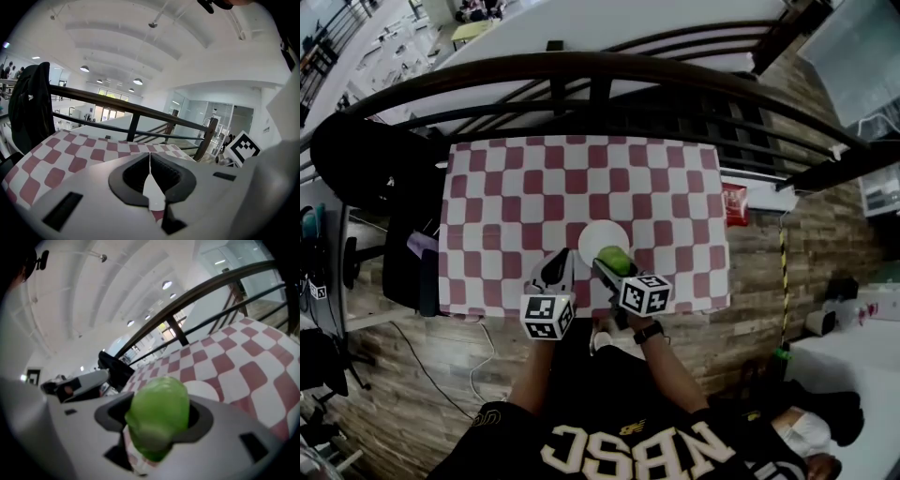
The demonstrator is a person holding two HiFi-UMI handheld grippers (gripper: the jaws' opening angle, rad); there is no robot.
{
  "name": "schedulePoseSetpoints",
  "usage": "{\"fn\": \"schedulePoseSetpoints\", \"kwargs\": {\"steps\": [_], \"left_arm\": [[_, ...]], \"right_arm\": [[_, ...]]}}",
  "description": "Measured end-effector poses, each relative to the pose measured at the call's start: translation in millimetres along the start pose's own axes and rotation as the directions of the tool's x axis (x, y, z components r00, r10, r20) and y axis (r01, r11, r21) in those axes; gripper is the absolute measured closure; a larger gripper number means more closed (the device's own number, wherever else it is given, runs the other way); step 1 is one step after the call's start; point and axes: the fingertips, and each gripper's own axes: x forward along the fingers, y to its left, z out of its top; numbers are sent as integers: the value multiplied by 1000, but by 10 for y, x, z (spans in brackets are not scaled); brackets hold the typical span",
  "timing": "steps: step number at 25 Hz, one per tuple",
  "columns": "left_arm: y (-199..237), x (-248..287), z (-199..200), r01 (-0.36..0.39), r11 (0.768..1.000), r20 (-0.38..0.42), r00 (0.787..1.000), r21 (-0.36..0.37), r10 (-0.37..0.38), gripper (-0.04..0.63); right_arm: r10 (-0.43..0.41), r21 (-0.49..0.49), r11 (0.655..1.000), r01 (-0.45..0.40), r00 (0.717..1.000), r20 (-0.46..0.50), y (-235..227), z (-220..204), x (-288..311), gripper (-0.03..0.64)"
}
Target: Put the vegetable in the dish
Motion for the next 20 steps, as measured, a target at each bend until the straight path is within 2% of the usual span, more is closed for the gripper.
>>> {"fn": "schedulePoseSetpoints", "kwargs": {"steps": [8,14,20], "left_arm": [[281,284,-323,9,998,-109,994,-68,-16,566],[318,380,-489,26,996,-156,987,-84,-39,568],[363,457,-494,31,996,-175,983,-87,-46,568]], "right_arm": [[-90,28,995,93,989,-115,-347,-116,686,359],[-61,74,995,71,990,-126,-436,-121,932,357],[19,146,989,3,988,-152,-347,-142,1048,357]]}}
